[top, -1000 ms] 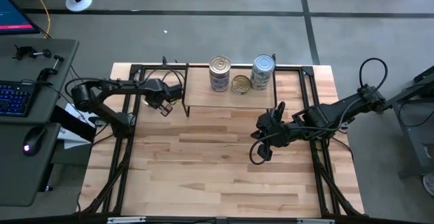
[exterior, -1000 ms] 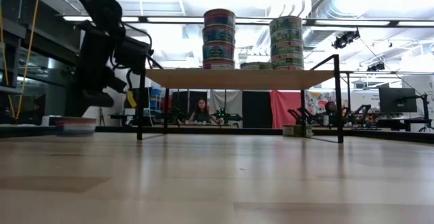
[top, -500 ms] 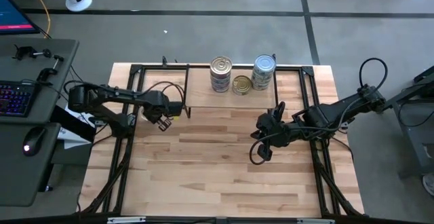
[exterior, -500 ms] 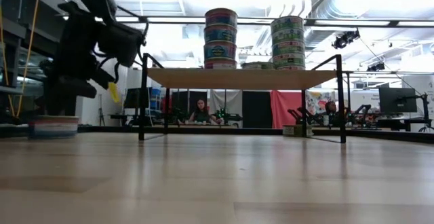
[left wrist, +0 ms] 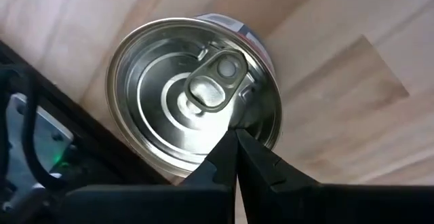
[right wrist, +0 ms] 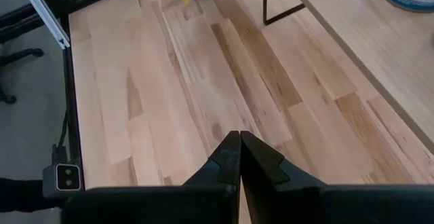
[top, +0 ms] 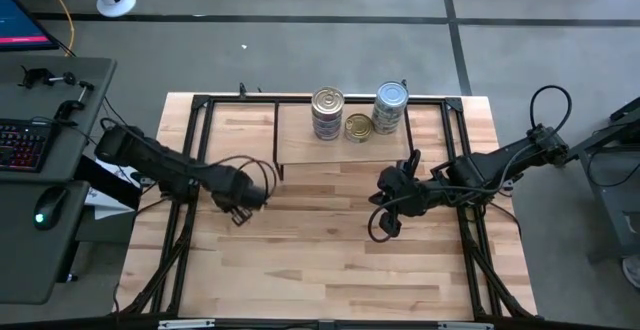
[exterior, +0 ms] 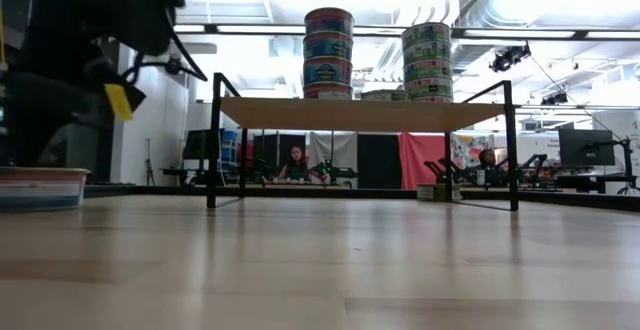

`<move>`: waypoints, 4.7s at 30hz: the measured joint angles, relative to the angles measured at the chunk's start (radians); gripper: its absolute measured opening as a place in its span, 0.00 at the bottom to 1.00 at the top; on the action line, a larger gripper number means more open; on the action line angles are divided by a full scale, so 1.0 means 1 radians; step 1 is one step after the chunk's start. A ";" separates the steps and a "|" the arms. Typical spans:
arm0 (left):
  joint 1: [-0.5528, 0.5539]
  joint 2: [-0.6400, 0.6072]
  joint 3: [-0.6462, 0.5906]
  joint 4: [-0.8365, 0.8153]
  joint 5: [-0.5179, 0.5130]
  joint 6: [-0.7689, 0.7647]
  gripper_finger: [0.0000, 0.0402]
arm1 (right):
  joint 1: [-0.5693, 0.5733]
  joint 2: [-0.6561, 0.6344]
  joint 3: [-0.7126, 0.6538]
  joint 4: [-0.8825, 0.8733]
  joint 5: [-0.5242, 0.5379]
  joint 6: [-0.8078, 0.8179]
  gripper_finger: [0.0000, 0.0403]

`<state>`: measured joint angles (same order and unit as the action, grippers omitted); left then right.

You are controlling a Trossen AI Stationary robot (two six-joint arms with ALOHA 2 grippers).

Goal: Stack canned seafood by type on shelf
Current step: Stack the blue pink tuna can on top of the other blue pink tuna can on the shelf

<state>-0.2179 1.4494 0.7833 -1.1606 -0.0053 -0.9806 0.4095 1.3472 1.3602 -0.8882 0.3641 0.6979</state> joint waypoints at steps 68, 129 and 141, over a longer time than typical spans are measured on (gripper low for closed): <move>-0.254 0.232 -0.012 1.348 -0.325 0.646 0.00 | 0.026 0.337 -0.502 0.843 -0.226 0.019 0.00; -0.482 -0.049 -0.217 0.946 -0.638 -0.101 0.00 | -0.132 0.588 0.270 0.365 -0.436 -0.847 0.19; -0.530 -0.054 -0.226 0.921 -0.696 -0.269 0.00 | -0.156 0.910 0.735 -0.104 -0.424 -1.179 0.71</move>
<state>-0.7475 1.3957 0.5574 -0.2400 -0.7014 -1.2498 0.2539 2.2573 2.0954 -0.9920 -0.0602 -0.4810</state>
